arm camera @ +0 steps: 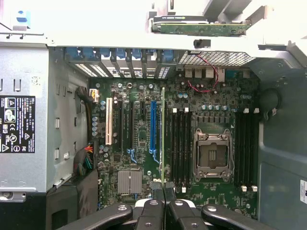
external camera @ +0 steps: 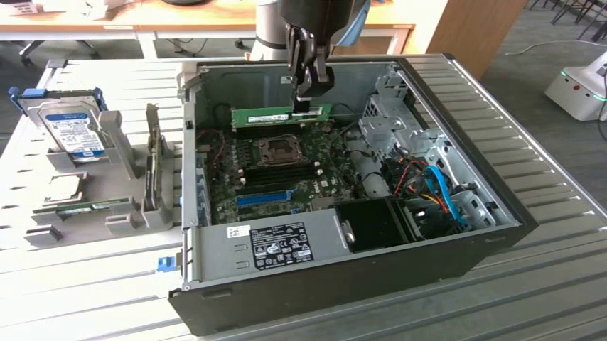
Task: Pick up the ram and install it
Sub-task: 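Pick up the ram and move it above insertion slot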
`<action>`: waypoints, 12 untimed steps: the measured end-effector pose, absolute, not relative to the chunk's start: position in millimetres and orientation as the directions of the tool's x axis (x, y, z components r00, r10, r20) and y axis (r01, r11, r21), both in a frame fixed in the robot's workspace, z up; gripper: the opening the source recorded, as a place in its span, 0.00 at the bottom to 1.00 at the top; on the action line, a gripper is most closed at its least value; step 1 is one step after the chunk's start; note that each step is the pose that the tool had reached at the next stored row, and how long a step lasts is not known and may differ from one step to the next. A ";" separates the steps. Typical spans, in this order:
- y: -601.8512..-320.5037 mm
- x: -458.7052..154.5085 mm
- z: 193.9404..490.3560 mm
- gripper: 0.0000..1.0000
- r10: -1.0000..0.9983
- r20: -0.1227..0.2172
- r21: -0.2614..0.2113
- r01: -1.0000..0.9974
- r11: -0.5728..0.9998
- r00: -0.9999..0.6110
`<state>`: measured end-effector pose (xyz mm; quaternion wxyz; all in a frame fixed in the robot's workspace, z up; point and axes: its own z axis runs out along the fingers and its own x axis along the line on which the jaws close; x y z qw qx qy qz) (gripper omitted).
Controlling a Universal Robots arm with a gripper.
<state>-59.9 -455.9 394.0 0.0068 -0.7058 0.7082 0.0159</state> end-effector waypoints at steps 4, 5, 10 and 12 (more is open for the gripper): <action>-455.9 -55.9 394.0 0.12 -0.999 -0.032 0.013 -1.000 0.003 -0.004; -455.9 -54.5 394.0 0.12 -0.999 -0.032 0.013 -1.000 0.003 -0.004; -455.9 -51.1 394.0 0.12 -0.999 -0.032 0.013 -1.000 0.003 -0.004; -455.9 -51.0 394.0 0.12 -0.999 -0.033 0.013 -1.000 0.003 -0.004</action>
